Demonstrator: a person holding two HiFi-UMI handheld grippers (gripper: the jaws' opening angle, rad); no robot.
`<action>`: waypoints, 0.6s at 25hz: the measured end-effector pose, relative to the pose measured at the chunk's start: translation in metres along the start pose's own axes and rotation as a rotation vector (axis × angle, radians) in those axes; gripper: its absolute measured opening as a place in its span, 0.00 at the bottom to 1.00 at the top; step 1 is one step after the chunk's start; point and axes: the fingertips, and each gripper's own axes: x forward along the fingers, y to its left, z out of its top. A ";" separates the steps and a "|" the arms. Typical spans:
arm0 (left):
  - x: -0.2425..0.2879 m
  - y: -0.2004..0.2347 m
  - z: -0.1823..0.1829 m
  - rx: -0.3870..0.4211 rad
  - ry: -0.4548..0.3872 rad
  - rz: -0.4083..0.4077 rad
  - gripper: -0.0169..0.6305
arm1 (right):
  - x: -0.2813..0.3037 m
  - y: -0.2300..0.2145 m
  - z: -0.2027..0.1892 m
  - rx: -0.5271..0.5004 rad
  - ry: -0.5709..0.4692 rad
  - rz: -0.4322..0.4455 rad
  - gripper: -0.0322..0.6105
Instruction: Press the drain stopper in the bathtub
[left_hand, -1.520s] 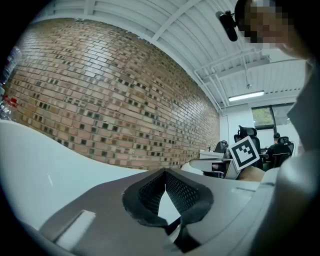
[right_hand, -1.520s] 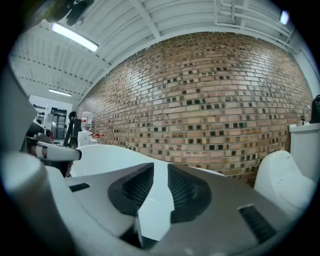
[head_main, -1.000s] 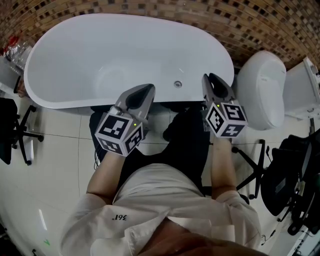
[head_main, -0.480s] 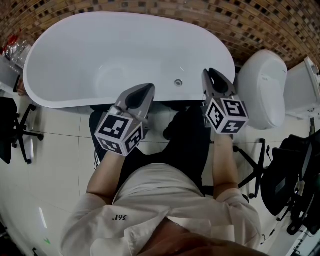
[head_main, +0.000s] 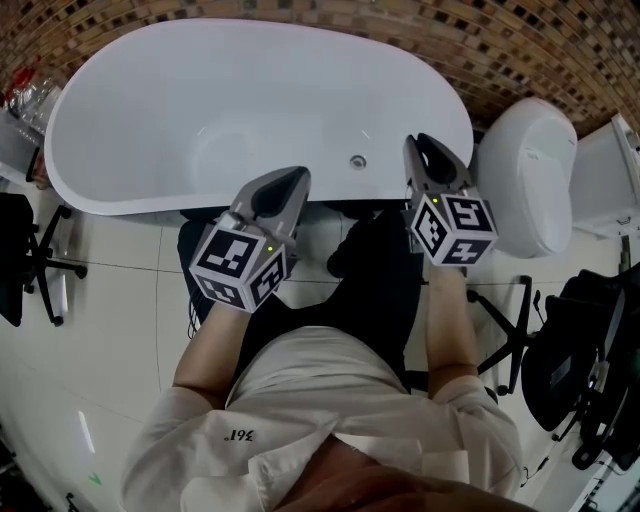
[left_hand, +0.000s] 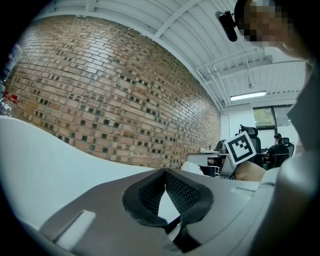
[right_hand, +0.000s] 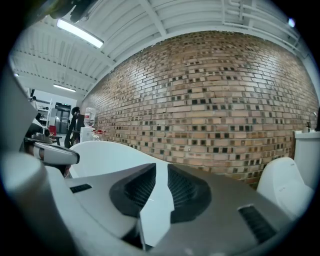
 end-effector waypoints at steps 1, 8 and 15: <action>0.000 0.000 0.000 -0.001 0.001 0.000 0.04 | 0.000 0.000 -0.001 0.000 0.001 0.000 0.16; 0.003 0.004 -0.003 -0.008 0.007 0.002 0.04 | 0.005 0.000 -0.002 -0.001 0.008 0.003 0.16; 0.009 0.008 -0.005 -0.016 0.015 0.002 0.04 | 0.015 -0.001 -0.003 -0.007 0.015 0.010 0.14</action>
